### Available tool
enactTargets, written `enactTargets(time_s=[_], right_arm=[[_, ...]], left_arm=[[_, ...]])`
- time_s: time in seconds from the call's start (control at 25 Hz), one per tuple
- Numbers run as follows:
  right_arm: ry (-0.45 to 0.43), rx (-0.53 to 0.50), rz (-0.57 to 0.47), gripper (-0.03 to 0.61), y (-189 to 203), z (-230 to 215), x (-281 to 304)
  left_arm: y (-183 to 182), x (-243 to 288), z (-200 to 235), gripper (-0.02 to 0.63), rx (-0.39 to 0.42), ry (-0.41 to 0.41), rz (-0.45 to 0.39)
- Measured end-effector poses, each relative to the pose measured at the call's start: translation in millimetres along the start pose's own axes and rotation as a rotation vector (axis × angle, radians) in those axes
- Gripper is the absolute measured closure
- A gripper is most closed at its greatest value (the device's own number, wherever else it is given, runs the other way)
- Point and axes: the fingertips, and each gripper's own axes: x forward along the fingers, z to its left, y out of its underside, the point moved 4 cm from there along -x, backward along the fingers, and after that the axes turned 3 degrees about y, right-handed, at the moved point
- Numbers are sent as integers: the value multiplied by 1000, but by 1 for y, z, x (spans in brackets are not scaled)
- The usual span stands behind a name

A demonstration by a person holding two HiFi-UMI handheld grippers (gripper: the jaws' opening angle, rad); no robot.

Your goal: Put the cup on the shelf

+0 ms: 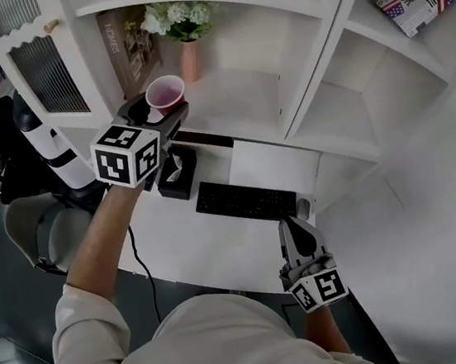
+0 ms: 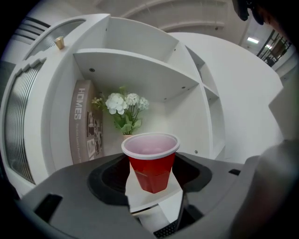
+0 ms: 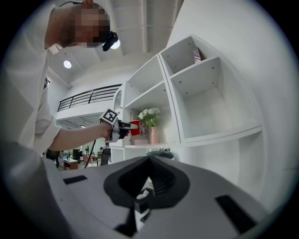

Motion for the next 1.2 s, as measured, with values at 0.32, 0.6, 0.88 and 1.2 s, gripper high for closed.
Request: enactTargets(time_s=[0.32, 0.6, 0.88, 1.2], right_arm=[[56, 12, 6, 574, 5, -25, -11], [82, 19, 12, 574, 8, -41, -13], [85, 20, 19, 574, 10, -51, -8], [75, 20, 23, 574, 11, -59, 0]], left_arm=[[9, 43, -4, 328, -3, 26, 50], [19, 69, -4, 328, -1, 28, 89], [32, 84, 1, 327, -9, 24, 136], [41, 91, 3, 327, 7, 18, 187]])
